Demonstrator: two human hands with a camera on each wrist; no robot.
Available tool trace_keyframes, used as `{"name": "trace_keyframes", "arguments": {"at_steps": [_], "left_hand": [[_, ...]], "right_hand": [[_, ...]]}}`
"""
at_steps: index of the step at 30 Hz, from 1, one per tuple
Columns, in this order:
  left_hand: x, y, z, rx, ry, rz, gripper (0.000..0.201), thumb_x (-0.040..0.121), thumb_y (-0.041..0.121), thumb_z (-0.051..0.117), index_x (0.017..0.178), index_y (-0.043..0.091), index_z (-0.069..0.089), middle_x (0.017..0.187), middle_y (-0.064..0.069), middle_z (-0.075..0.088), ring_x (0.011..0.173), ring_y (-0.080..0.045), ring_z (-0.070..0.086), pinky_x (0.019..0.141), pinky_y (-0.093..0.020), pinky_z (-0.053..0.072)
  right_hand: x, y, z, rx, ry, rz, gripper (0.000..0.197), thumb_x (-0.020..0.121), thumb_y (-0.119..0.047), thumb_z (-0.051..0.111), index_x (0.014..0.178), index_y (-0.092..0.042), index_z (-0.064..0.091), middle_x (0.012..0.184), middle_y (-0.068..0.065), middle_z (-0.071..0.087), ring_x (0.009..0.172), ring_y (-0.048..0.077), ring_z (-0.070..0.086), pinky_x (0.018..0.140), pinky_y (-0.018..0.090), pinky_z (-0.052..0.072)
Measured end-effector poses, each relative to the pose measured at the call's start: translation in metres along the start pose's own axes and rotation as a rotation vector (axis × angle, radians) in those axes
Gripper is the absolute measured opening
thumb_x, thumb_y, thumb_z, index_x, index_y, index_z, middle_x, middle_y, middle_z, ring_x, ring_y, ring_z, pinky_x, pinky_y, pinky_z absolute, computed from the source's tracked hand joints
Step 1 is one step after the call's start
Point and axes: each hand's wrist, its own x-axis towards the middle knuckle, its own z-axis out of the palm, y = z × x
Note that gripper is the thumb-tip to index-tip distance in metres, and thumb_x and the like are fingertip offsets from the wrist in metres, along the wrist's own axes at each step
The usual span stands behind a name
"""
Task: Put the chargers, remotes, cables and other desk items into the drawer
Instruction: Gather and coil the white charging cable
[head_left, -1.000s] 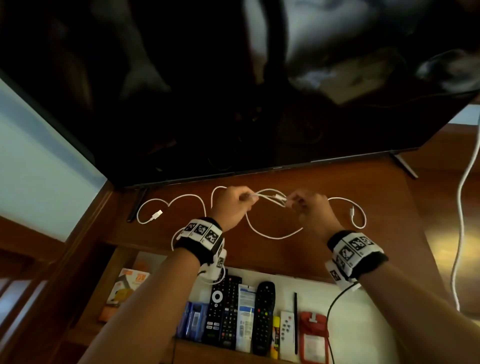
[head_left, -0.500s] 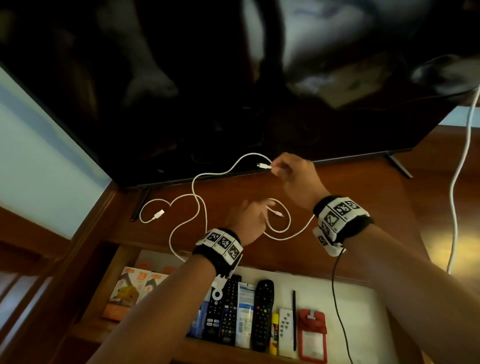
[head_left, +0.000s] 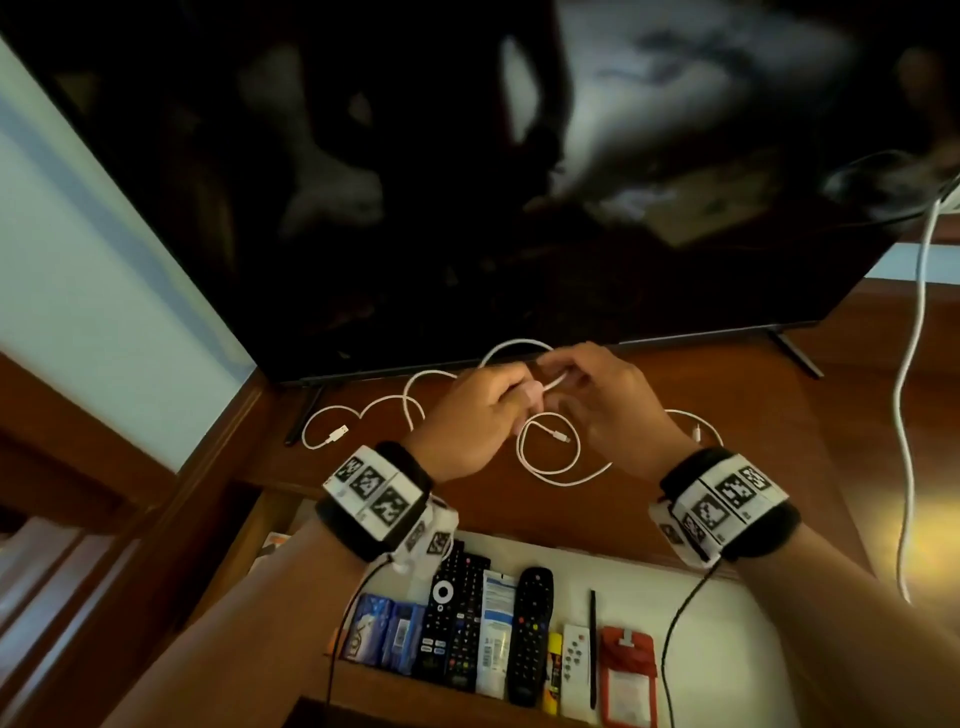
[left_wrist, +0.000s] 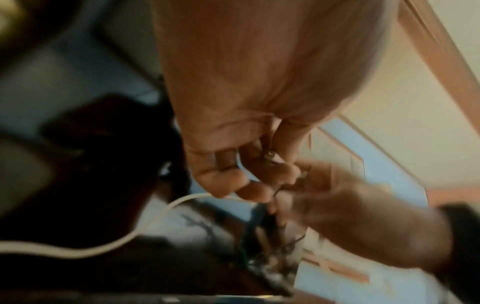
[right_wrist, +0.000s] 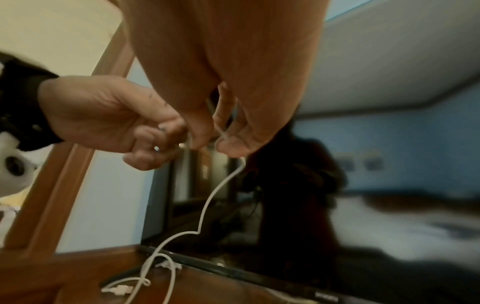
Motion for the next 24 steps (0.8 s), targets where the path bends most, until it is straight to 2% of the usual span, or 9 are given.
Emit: {"name": "trace_keyframes", "arguments": {"at_steps": [2, 6, 8, 11, 15, 17, 19, 21, 24], "left_hand": [[-0.023, 0.013, -0.003, -0.348, -0.106, 0.005, 0.027, 0.111, 0.016, 0.040, 0.094, 0.006, 0.060, 0.067, 0.002, 0.059, 0.060, -0.009, 0.054, 0.058, -0.025, 0.041], [-0.061, 0.017, -0.002, -0.557, -0.234, -0.026, 0.034, 0.105, 0.021, 0.041, 0.103, -0.009, 0.057, 0.078, -0.014, 0.068, 0.073, -0.023, 0.064, 0.072, -0.042, 0.047], [-0.070, 0.018, -0.001, -0.542, -0.243, -0.063, 0.046, 0.108, 0.031, 0.034, 0.111, -0.004, 0.064, 0.087, -0.021, 0.073, 0.084, -0.027, 0.068, 0.085, -0.050, 0.048], [-0.074, 0.028, 0.005, -0.491, -0.258, -0.198, 0.073, 0.109, 0.053, 0.013, 0.096, 0.019, 0.076, 0.098, -0.023, 0.076, 0.092, -0.022, 0.073, 0.098, -0.039, 0.045], [-0.070, 0.036, 0.023, -0.652, -0.337, -0.225, 0.080, 0.105, 0.063, 0.021, 0.096, 0.002, 0.072, 0.060, -0.016, 0.059, 0.072, -0.033, 0.067, 0.102, -0.056, 0.047], [-0.071, 0.038, 0.028, -0.823, -0.361, -0.197, 0.070, 0.108, 0.055, 0.025, 0.088, 0.001, 0.067, 0.049, -0.005, 0.044, 0.058, -0.027, 0.058, 0.091, -0.055, 0.052], [-0.071, 0.045, 0.028, -1.010, -0.360, -0.147, 0.060, 0.111, 0.045, 0.027, 0.086, 0.004, 0.062, 0.048, -0.001, 0.038, 0.051, -0.022, 0.052, 0.074, -0.045, 0.054], [-0.066, 0.052, 0.023, -1.136, -0.325, -0.097, 0.052, 0.112, 0.038, 0.029, 0.091, 0.002, 0.060, 0.053, -0.002, 0.040, 0.050, -0.018, 0.047, 0.060, -0.035, 0.048], [-0.057, 0.062, 0.011, -1.126, -0.254, -0.017, 0.043, 0.112, 0.031, 0.030, 0.103, 0.002, 0.059, 0.061, -0.001, 0.038, 0.048, -0.011, 0.035, 0.046, -0.025, 0.032]], "right_hand": [[-0.012, -0.002, 0.004, -0.025, -0.055, -0.024, 0.032, 0.092, -0.002, 0.064, 0.118, -0.021, 0.067, 0.123, -0.006, 0.062, 0.112, 0.013, 0.054, 0.095, 0.028, 0.045], [-0.021, -0.005, 0.004, 0.145, -0.051, 0.066, 0.046, 0.094, 0.015, 0.044, 0.116, -0.016, 0.068, 0.130, -0.002, 0.063, 0.131, 0.009, 0.051, 0.111, 0.037, 0.044], [-0.024, -0.014, -0.002, 0.044, -0.078, -0.065, 0.050, 0.088, 0.021, 0.047, 0.117, -0.015, 0.065, 0.117, 0.000, 0.068, 0.116, 0.011, 0.062, 0.100, 0.039, 0.053], [-0.026, -0.037, -0.012, -0.398, -0.176, -0.375, 0.053, 0.077, 0.013, 0.064, 0.118, -0.019, 0.058, 0.101, 0.003, 0.069, 0.095, 0.022, 0.067, 0.091, 0.043, 0.056], [-0.026, -0.057, -0.026, -0.635, -0.214, -0.410, 0.056, 0.079, -0.004, 0.065, 0.134, -0.016, 0.059, 0.107, 0.006, 0.073, 0.096, 0.026, 0.069, 0.085, 0.039, 0.056], [-0.030, -0.059, -0.027, -0.445, -0.181, -0.276, 0.049, 0.089, -0.007, 0.064, 0.137, -0.017, 0.057, 0.106, 0.003, 0.072, 0.092, 0.016, 0.068, 0.079, 0.027, 0.054], [-0.035, -0.061, -0.024, -0.101, -0.085, -0.121, 0.022, 0.098, -0.014, 0.058, 0.119, -0.014, 0.065, 0.097, -0.002, 0.071, 0.081, 0.005, 0.067, 0.072, 0.025, 0.056], [-0.039, -0.061, -0.017, 0.201, 0.010, 0.050, 0.011, 0.099, -0.007, 0.057, 0.099, -0.010, 0.068, 0.089, 0.002, 0.071, 0.079, 0.013, 0.069, 0.073, 0.033, 0.058], [-0.047, -0.069, -0.002, 0.522, 0.049, 0.202, 0.021, 0.102, 0.000, 0.049, 0.100, -0.009, 0.068, 0.090, 0.021, 0.069, 0.082, 0.034, 0.065, 0.072, 0.046, 0.054]]}}
